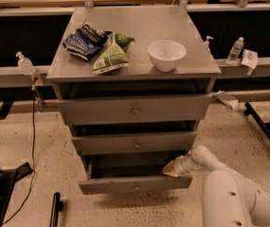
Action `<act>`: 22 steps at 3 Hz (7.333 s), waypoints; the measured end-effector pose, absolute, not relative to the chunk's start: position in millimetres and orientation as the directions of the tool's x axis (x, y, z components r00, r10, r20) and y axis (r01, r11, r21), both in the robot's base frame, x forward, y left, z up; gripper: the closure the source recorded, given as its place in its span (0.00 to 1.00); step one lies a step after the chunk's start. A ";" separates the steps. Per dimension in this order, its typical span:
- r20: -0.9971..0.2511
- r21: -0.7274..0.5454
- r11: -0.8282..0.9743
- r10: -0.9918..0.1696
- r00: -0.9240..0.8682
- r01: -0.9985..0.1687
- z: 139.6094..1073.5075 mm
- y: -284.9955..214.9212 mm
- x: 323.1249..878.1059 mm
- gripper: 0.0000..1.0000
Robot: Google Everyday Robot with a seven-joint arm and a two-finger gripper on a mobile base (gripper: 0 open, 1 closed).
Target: Open bottom drawer
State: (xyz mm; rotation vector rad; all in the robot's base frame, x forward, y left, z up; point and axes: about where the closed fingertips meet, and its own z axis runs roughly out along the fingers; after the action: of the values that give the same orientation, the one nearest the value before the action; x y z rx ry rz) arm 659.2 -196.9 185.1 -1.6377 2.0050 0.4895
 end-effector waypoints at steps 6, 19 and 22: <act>-0.668 0.018 0.259 -0.716 -0.204 -0.966 193.9 -179.9 632.0 1.00; -0.660 0.003 0.210 -0.734 -0.159 -0.978 198.9 -167.2 631.8 0.49; -0.571 0.071 0.110 -0.810 -0.131 -0.991 152.0 -166.2 616.8 1.00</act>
Offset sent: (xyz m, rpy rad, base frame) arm -0.0800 0.0586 0.0537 0.3834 0.0387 -0.1246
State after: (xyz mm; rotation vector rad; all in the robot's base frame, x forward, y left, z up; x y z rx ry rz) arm 616.8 -166.2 152.0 -1.7542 2.0041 0.6291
